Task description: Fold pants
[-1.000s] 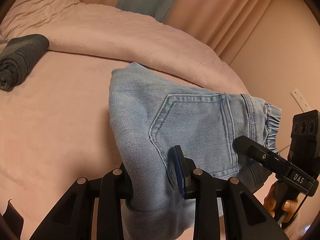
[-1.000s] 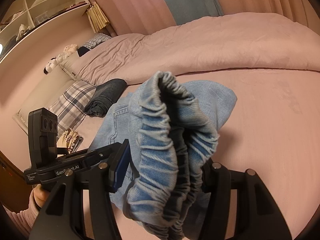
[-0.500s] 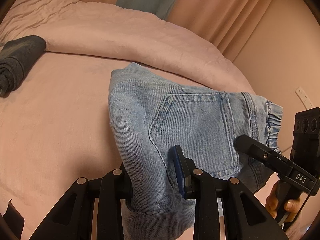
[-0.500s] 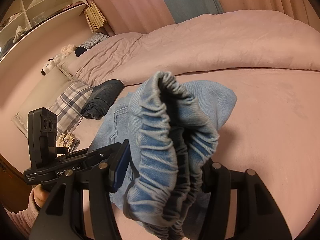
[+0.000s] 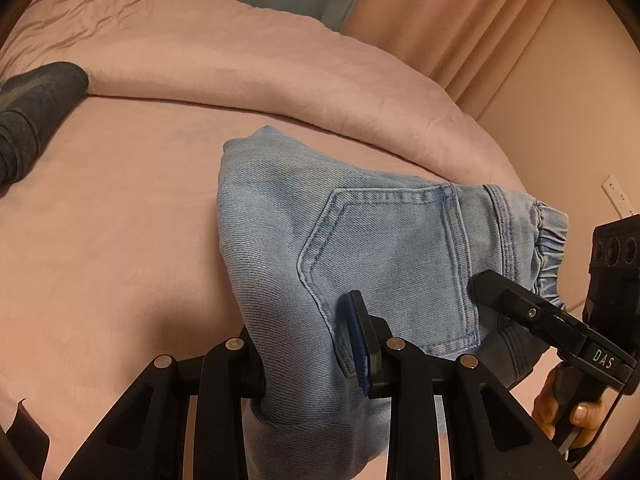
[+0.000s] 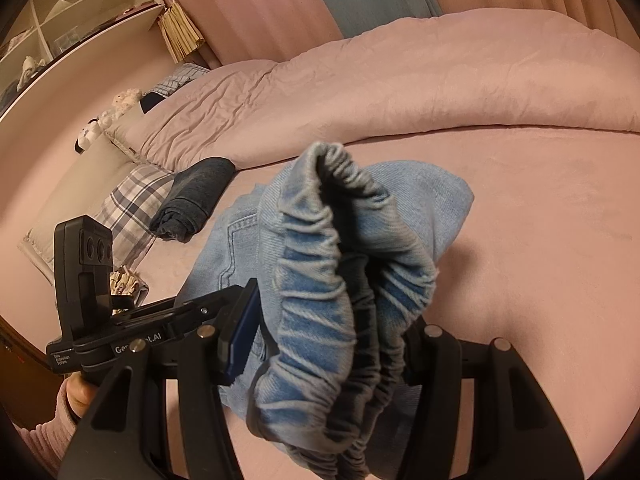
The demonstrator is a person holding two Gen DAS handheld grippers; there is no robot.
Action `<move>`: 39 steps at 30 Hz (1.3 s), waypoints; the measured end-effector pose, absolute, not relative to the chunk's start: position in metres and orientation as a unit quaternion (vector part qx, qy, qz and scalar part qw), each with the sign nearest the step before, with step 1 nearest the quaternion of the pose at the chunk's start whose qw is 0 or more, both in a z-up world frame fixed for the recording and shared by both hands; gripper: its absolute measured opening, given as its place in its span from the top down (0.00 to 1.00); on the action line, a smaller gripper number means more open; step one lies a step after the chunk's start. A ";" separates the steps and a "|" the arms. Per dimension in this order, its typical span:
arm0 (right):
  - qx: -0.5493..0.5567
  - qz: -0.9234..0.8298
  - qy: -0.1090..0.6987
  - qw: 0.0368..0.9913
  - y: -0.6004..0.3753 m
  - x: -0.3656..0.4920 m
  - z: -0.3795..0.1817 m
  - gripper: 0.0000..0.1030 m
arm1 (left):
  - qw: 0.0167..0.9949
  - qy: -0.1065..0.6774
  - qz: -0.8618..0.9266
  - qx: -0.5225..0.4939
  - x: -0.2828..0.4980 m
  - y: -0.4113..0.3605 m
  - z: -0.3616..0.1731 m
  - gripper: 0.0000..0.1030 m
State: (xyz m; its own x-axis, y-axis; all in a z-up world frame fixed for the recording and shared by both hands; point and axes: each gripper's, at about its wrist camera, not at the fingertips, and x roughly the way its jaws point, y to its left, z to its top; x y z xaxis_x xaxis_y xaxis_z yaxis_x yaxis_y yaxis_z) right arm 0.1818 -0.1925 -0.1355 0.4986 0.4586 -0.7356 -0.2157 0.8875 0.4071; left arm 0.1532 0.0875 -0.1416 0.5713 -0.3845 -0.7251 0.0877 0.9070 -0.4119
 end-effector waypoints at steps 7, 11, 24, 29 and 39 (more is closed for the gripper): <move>0.131 0.191 0.466 0.854 -0.186 0.195 -0.146 0.45 | 0.868 0.447 -0.133 -0.171 0.165 0.089 -0.150 0.71; 0.129 0.189 0.470 0.853 -0.180 0.202 -0.152 0.45 | 0.866 0.451 -0.130 -0.174 0.176 0.089 -0.155 0.71; 0.130 0.179 0.491 0.843 -0.169 0.218 -0.177 0.45 | 0.856 0.467 -0.125 -0.182 0.191 0.099 -0.174 0.71; 0.129 0.177 0.496 0.841 -0.170 0.220 -0.182 0.45 | 0.857 0.466 -0.125 -0.179 0.191 0.101 -0.177 0.71; 0.148 0.166 0.515 0.828 -0.178 0.225 -0.197 0.43 | 0.857 0.466 -0.123 -0.181 0.193 0.101 -0.182 0.71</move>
